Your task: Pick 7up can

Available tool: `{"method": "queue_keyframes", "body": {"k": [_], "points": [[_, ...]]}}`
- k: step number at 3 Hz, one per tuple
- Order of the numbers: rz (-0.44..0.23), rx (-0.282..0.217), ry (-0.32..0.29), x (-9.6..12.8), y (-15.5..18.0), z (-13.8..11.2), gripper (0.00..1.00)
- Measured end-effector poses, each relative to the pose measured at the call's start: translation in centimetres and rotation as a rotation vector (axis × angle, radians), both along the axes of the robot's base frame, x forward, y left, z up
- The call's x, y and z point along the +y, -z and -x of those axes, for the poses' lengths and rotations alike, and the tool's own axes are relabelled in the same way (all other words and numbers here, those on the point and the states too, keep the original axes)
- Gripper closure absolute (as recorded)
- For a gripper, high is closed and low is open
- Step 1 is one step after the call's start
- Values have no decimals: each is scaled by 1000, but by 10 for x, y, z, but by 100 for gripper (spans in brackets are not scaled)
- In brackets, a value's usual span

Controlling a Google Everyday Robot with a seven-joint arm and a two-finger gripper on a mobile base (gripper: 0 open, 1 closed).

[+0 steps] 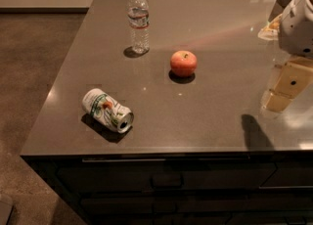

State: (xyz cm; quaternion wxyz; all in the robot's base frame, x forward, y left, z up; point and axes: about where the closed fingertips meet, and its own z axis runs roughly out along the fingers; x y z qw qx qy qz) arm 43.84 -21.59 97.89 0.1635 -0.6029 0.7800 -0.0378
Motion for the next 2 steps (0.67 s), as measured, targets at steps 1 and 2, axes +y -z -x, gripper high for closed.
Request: {"method": "queue_keyframes", "body": {"k": [1,2], "points": [[0,0,0,0,0,0,0],[-33,17,20,19,4,-6,0]]}}
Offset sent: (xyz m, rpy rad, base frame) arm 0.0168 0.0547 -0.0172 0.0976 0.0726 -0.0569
